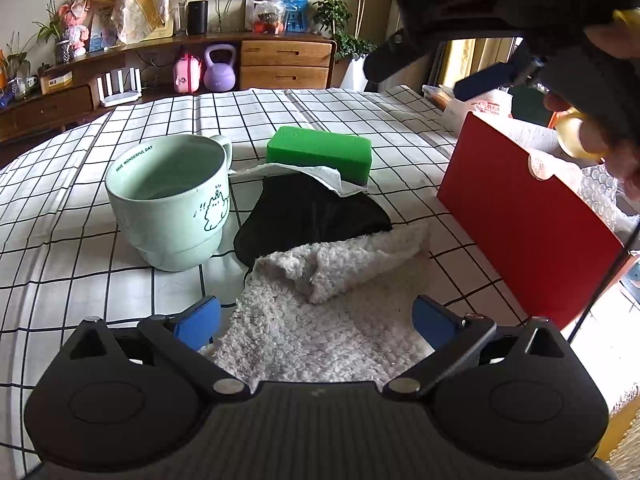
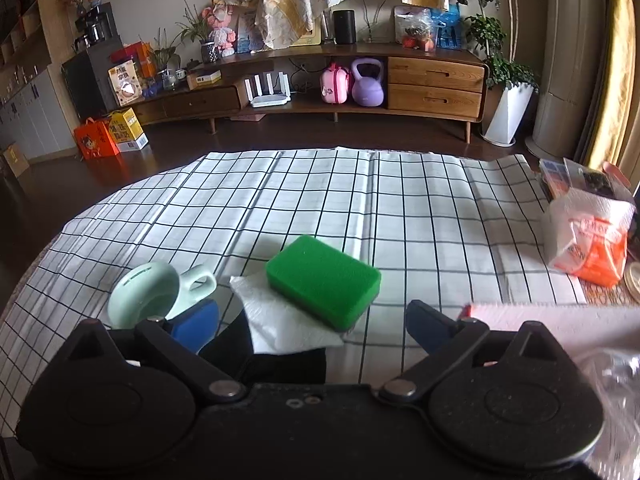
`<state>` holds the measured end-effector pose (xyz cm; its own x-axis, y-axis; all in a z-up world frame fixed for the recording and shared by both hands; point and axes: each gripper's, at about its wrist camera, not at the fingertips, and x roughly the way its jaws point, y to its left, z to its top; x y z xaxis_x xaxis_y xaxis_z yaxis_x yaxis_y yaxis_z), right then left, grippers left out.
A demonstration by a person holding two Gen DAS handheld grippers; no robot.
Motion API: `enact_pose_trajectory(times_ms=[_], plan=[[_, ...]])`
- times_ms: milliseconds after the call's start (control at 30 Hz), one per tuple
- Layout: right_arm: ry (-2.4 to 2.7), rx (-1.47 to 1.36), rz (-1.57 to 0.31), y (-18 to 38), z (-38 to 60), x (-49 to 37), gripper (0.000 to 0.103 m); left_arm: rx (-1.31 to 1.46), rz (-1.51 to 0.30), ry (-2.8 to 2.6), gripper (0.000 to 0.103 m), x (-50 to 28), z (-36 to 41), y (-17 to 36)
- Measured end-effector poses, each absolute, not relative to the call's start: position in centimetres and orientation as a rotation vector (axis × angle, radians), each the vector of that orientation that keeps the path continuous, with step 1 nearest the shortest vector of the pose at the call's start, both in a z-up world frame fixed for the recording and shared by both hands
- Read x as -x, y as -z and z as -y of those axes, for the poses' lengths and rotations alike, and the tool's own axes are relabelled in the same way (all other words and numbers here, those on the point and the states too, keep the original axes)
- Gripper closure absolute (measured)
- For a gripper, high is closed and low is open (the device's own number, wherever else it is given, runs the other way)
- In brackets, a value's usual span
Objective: Organize soft objects
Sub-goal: 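Move left tool to the white fluffy towel while right tool reaches the green sponge, then grasp the white towel with left tool while right tool grasps the green sponge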
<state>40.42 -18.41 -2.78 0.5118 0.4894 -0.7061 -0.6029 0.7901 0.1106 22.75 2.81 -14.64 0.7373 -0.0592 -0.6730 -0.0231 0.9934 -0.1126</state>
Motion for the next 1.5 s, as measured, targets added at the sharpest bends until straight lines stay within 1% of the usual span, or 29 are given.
enact_pose_trajectory(times_ms=[333,533,833,867,967,1033,1100,1133,1200,1233,1300,1333,1367,1467,1500], plan=[[-0.693,0.309,-0.842,6.4,14.4,-45.5,0.003,0.073,-0.713,0.017,0.0,-24.1,-2.8,15.8],[-0.812,0.443,-0.879,8.9,12.0,-47.3,0.005,0.079,-0.712,0.024,0.001,-24.6,-3.2,16.4],[-0.853,0.48,-0.912,11.1,10.1,-49.5,0.004,0.102,-0.706,0.006,0.003,-25.1,-3.8,17.1],[-0.854,0.474,-0.909,11.3,10.1,-49.6,0.002,0.1,-0.711,0.009,0.006,-25.2,-3.8,17.3],[-0.845,0.483,-0.899,11.6,9.9,-49.5,0.003,0.082,-0.705,0.005,0.013,-25.1,-3.5,17.4],[-0.829,0.482,-0.889,11.6,10.1,-49.5,0.008,0.076,-0.698,0.0,0.021,-25.1,-3.3,17.4],[-0.807,0.479,-0.88,11.5,10.2,-49.5,0.016,0.066,-0.691,-0.004,0.033,-25.0,-3.0,17.4],[-0.804,0.473,-0.878,11.5,10.3,-49.5,0.017,0.055,-0.687,-0.003,0.036,-24.9,-2.8,17.4],[-0.796,0.465,-0.874,11.3,10.5,-49.4,0.02,0.029,-0.674,-0.011,0.045,-24.8,-2.3,17.3],[-0.789,0.463,-0.87,11.3,10.5,-49.3,0.02,0.015,-0.666,-0.016,0.049,-24.7,-2.0,17.3],[-0.777,0.457,-0.862,11.1,10.7,-48.9,0.023,-0.008,-0.659,-0.013,0.061,-24.6,-1.6,17.2],[-0.771,0.453,-0.859,11.0,10.8,-48.7,0.024,-0.018,-0.657,-0.008,0.064,-24.5,-1.4,17.1],[-0.766,0.446,-0.857,10.9,10.9,-48.6,0.027,-0.031,-0.654,-0.007,0.069,-24.4,-1.3,17.1],[-0.759,0.409,-0.848,10.3,11.3,-48.1,0.04,-0.053,-0.64,-0.012,0.073,-24.1,-0.9,16.9],[-0.757,0.403,-0.846,10.1,11.4,-47.9,0.044,-0.057,-0.636,-0.015,0.078,-24.1,-0.8,16.9]])
